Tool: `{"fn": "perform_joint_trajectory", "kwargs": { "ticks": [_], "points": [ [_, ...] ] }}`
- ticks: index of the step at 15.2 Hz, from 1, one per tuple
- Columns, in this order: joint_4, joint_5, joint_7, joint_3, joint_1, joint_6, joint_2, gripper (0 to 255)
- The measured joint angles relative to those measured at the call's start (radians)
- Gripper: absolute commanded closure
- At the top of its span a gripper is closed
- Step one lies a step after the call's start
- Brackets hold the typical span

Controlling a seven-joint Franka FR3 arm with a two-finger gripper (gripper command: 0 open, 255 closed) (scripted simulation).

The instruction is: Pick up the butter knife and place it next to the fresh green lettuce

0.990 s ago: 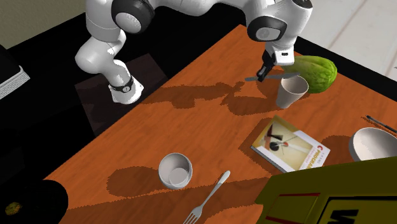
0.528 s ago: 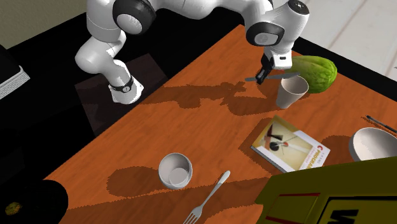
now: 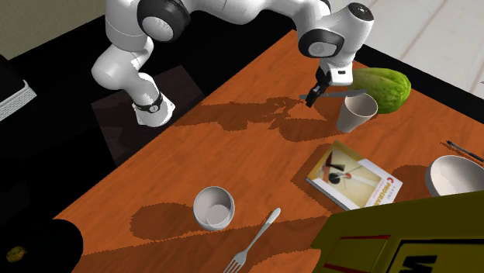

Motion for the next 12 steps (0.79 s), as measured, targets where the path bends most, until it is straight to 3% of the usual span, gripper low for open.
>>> {"fn": "perform_joint_trajectory", "kwargs": {
  "ticks": [7, 12],
  "points": [
    [0.11, 0.006, -0.009, 0.003, 0.004, -0.117, -0.009, 0],
    [0.12, 0.006, -0.011, 0.003, 0.003, -0.126, -0.007, 0]
  ]
}}
